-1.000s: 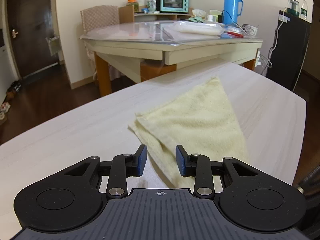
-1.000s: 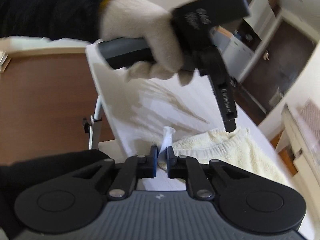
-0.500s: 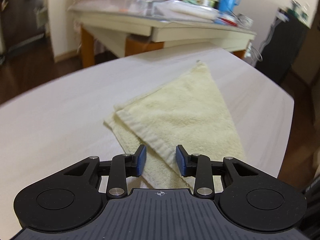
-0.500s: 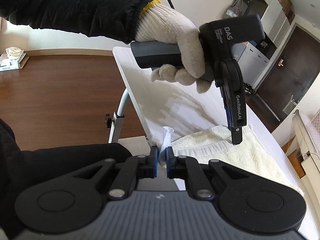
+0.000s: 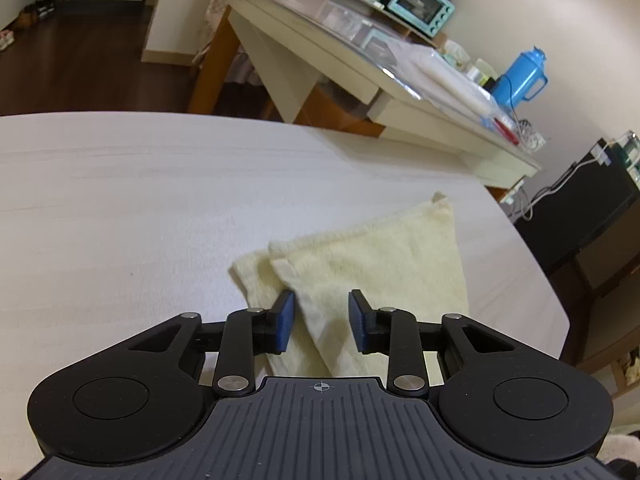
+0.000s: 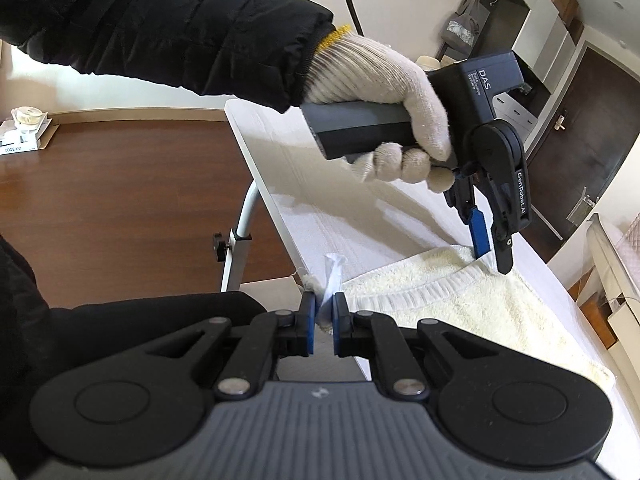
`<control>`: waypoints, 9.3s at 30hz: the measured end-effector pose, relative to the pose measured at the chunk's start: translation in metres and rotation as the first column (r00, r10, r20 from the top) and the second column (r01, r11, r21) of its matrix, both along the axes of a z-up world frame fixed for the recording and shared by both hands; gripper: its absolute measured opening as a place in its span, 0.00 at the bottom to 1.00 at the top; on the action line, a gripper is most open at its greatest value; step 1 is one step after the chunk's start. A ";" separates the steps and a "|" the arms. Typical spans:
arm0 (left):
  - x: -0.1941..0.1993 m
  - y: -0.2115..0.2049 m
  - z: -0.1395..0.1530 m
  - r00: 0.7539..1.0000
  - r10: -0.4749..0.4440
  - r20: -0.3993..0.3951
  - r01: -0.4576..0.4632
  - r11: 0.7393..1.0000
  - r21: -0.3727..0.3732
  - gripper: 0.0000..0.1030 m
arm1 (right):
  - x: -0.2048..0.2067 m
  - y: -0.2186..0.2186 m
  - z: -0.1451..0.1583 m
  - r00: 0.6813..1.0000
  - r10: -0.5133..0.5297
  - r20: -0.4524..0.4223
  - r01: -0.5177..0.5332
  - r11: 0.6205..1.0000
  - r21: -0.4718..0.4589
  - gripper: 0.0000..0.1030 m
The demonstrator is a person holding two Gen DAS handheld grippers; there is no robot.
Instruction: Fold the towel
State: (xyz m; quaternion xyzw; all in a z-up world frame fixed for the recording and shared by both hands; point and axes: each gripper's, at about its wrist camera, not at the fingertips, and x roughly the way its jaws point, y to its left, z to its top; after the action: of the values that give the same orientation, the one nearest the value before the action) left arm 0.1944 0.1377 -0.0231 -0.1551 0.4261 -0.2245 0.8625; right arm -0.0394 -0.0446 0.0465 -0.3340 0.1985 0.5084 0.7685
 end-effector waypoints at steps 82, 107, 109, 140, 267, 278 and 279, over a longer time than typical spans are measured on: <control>-0.059 0.001 0.007 0.955 -0.270 0.120 0.231 0.936 0.266 0.08 | -0.006 0.005 -0.005 0.984 0.097 0.149 -0.110 0.991 0.080 0.07; -0.013 0.013 0.012 0.985 -0.154 0.081 0.133 0.966 0.221 0.10 | 0.067 -0.064 0.050 1.000 0.023 -0.010 -0.017 0.919 0.393 0.07; -0.012 0.026 0.021 0.987 -0.108 0.119 0.089 0.984 0.152 0.10 | 0.094 -0.081 0.062 0.999 -0.039 -0.033 0.050 0.895 0.442 0.07; -0.023 0.001 0.005 0.971 -0.143 0.193 0.092 0.964 0.251 0.19 | 0.265 -0.193 -0.029 0.669 -0.490 -0.558 0.720 0.613 0.325 0.21; -0.139 -0.062 0.012 0.939 0.237 0.250 -0.310 0.896 0.318 0.74 | 0.118 -0.138 -0.029 0.797 -0.539 -0.271 0.597 0.769 0.227 0.81; -0.168 -0.075 0.017 0.936 0.246 0.252 -0.322 0.888 0.327 0.91 | 0.093 -0.146 -0.023 0.763 -0.594 -0.256 0.645 0.723 0.247 1.00; -0.169 -0.076 0.017 0.936 0.250 0.250 -0.324 0.887 0.329 0.91 | 0.092 -0.146 -0.022 0.760 -0.599 -0.252 0.649 0.719 0.247 1.00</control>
State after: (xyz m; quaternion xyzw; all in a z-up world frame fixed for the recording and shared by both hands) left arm 0.0252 0.0613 -0.0062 -0.0302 0.3434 -0.0252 0.9384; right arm 0.0522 -0.1908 0.0241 -0.0778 0.2730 0.2682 0.9206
